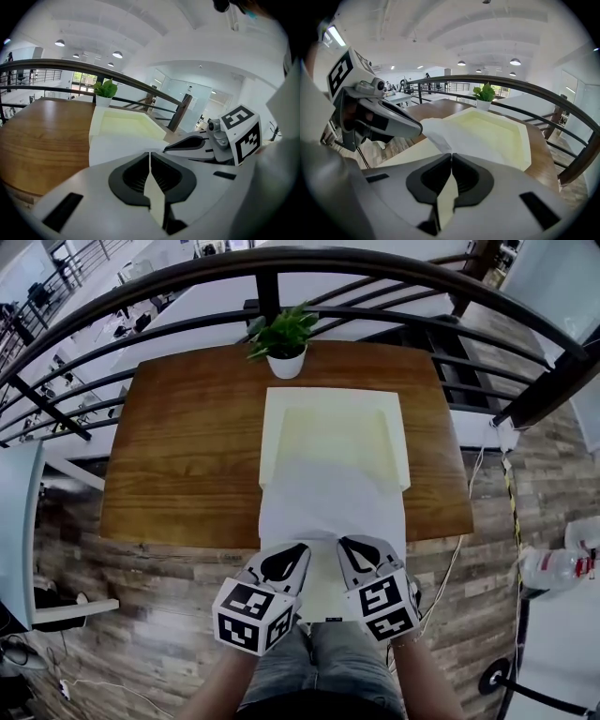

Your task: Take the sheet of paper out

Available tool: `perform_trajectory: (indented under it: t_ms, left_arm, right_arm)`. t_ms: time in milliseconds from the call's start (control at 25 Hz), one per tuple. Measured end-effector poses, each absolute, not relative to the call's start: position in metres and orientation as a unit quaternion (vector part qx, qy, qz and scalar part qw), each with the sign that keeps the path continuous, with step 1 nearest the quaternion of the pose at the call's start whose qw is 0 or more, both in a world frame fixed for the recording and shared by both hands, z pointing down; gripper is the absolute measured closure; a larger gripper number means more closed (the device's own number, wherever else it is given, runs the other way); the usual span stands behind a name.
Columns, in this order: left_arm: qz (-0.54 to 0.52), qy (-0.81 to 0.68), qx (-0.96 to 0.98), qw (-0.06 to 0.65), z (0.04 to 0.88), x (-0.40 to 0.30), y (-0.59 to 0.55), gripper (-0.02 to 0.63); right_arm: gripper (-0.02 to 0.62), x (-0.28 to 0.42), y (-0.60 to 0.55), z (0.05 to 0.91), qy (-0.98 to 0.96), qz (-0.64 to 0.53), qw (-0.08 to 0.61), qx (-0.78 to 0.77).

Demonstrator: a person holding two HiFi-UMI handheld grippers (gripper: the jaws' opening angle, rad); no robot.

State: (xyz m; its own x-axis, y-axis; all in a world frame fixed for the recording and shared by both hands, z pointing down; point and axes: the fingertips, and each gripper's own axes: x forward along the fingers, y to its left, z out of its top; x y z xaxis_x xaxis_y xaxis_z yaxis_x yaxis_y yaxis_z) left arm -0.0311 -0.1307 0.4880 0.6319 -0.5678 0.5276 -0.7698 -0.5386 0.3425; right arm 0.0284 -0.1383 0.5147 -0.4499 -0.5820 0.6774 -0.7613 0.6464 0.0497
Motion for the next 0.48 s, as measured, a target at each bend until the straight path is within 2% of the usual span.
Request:
perform_trajectory:
  t_ms: [480]
  left_arm:
    - [0.164,-0.374,0.876,0.255,0.460,-0.026,-0.119,0.581]
  right_arm:
    - [0.563,0.030,-0.123,0.479,-0.844,0.105,0.324,0.414]
